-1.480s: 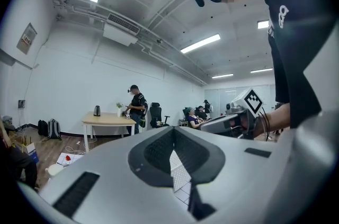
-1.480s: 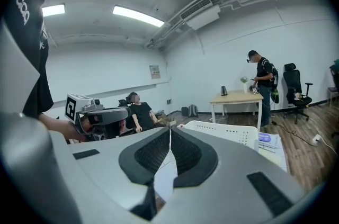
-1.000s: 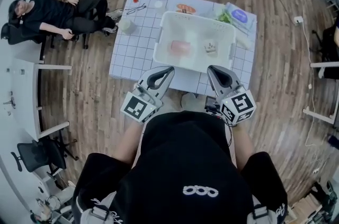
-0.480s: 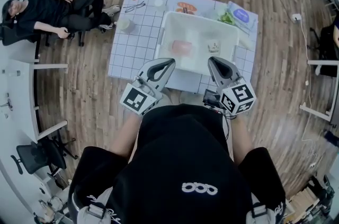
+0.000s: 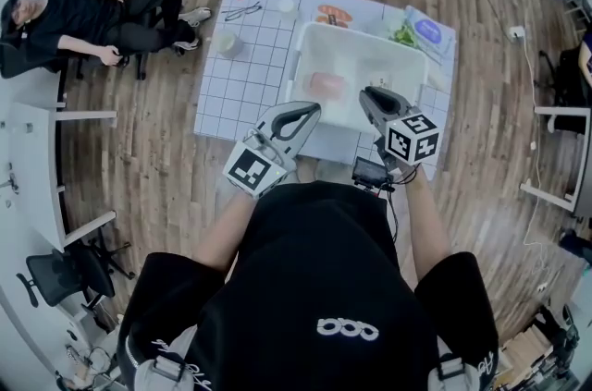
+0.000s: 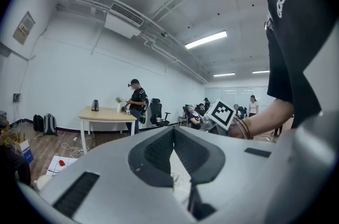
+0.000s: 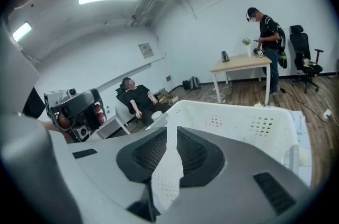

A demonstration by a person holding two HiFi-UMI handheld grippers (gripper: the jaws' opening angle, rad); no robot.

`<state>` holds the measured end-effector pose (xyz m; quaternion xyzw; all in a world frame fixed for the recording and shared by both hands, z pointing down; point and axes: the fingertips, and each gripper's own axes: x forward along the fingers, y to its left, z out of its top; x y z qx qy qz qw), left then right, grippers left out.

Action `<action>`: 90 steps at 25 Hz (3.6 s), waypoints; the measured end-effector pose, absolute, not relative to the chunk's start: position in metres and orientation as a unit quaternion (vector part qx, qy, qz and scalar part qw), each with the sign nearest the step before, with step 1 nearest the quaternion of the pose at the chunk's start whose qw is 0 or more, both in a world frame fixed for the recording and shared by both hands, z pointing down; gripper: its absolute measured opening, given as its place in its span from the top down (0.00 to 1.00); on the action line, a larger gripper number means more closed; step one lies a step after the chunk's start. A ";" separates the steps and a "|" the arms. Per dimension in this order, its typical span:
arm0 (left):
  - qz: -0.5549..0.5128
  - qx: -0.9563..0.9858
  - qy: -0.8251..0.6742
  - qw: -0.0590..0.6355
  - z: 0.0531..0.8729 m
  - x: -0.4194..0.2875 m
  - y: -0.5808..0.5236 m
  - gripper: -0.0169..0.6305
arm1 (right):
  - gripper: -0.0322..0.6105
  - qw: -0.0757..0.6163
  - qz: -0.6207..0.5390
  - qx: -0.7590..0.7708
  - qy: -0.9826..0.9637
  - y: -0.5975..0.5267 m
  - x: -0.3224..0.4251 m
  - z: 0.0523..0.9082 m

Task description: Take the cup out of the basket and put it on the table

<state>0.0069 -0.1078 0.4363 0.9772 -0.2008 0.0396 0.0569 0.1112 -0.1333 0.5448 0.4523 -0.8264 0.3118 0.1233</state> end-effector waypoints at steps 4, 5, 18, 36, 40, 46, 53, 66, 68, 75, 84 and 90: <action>0.040 0.977 -0.200 0.067 0.445 0.006 -0.112 0.96 | 0.79 0.167 0.388 0.420 -0.803 -0.153 0.104 0.591; 0.039 0.976 -0.200 0.070 0.446 0.006 -0.113 0.96 | 0.78 0.182 0.407 0.410 -0.796 -0.158 0.101 0.604; 0.051 0.973 -0.209 0.079 0.459 0.000 -0.127 0.96 | 0.76 0.265 0.585 0.344 -0.685 -0.181 0.089 0.738; 0.100 0.964 -0.216 0.117 0.509 0.013 -0.150 0.96 | 0.85 0.165 0.629 0.308 -0.695 -0.193 0.057 0.768; 0.100 0.964 -0.217 0.118 0.511 0.009 -0.150 0.96 | 0.90 0.150 0.614 0.302 -0.714 -0.195 0.054 0.755; 0.100 0.964 -0.215 0.116 0.510 0.006 -0.149 0.96 | 0.90 0.185 0.553 0.317 -0.748 -0.193 0.061 0.728; 0.097 0.966 -0.211 0.111 0.508 0.005 -0.148 0.96 | 0.90 0.187 0.464 0.355 -0.790 -0.188 0.073 0.664; 0.074 0.971 -0.206 0.094 0.481 0.009 -0.151 0.96 | 0.90 0.129 0.266 0.466 -0.834 -0.144 0.103 0.520; 0.068 0.972 -0.205 0.091 0.476 0.011 -0.151 0.96 | 0.90 0.124 0.229 0.481 -0.837 -0.134 0.108 0.499; 0.054 0.975 -0.196 0.083 0.464 0.021 -0.152 0.96 | 0.90 0.117 0.163 0.513 -0.835 -0.107 0.118 0.460; 0.048 0.978 -0.190 0.075 0.457 0.026 -0.148 0.96 | 0.90 0.119 0.154 0.519 -0.832 -0.103 0.121 0.452; 0.044 0.972 -0.216 0.075 0.452 0.002 -0.153 0.96 | 0.90 0.134 0.135 0.488 -0.852 -0.114 0.092 0.443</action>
